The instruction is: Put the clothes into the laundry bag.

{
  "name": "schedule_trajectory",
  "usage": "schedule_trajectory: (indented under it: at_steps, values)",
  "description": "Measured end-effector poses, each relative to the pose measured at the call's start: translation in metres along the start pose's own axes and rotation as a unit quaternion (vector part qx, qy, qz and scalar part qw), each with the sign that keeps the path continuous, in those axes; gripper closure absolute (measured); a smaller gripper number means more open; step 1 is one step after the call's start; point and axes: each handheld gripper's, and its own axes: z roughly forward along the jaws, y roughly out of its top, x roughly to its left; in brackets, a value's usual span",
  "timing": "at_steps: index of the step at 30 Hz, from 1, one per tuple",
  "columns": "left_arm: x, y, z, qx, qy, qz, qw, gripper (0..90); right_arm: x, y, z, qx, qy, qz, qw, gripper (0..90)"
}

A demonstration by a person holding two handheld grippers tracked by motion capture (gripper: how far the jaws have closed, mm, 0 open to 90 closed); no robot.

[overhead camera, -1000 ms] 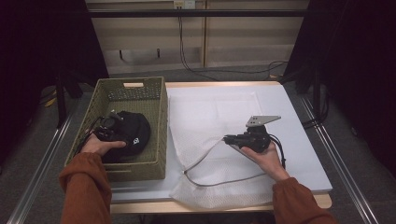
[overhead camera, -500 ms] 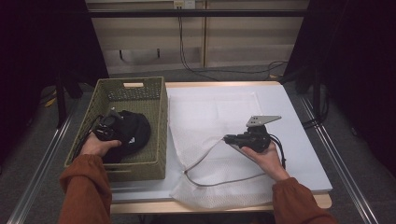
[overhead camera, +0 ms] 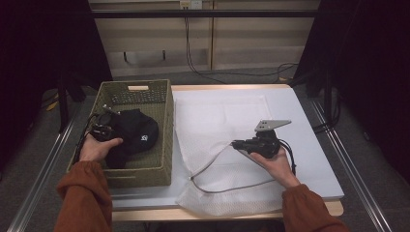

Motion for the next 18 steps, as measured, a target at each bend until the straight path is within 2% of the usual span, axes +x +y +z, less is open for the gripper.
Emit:
schedule_trajectory:
  at_steps: [2,3,4,6,7,8,11,13,15,18]
  values:
    - [-0.001,0.001,-0.006,-0.019,0.000,0.000,0.9998,68.7,0.000,0.000,0.000,0.000,0.001,0.001,1.0000,88.8]
    - [-0.001,0.001,-0.010,-0.037,-0.005,-0.005,0.9993,68.8,0.000,0.000,0.000,-0.001,0.001,0.001,1.0000,88.8]
    - [-0.001,0.001,-0.010,-0.037,-0.005,-0.005,0.9993,69.0,0.000,0.000,0.000,-0.001,0.001,0.001,1.0000,88.8]
    - [-0.002,0.001,-0.013,-0.058,-0.004,-0.012,0.9983,69.1,0.000,0.000,0.000,-0.001,0.000,0.000,1.0000,88.8]
    - [-0.002,0.001,-0.015,-0.058,-0.004,-0.003,0.9983,69.3,0.000,0.000,0.000,-0.001,-0.001,0.000,1.0000,88.8]
    - [-0.002,0.001,-0.017,-0.064,-0.005,-0.004,0.9980,69.4,0.000,0.000,0.000,-0.001,0.000,0.001,1.0000,88.8]
    - [-0.004,0.000,-0.021,-0.091,-0.007,-0.018,0.9956,69.7,0.000,0.000,0.000,-0.001,-0.001,0.001,1.0000,88.8]
    - [-0.003,0.000,-0.025,-0.100,-0.011,-0.015,0.9948,69.8,0.000,0.000,-0.001,-0.002,-0.001,0.002,1.0000,88.7]
    - [-0.003,-0.001,-0.030,-0.110,-0.010,0.002,0.9939,69.8,0.000,0.000,-0.001,-0.003,-0.001,0.000,1.0000,88.7]
    - [-0.002,-0.001,-0.039,-0.126,-0.011,0.008,0.9920,69.9,0.000,0.000,-0.002,-0.004,-0.002,-0.001,1.0000,88.8]
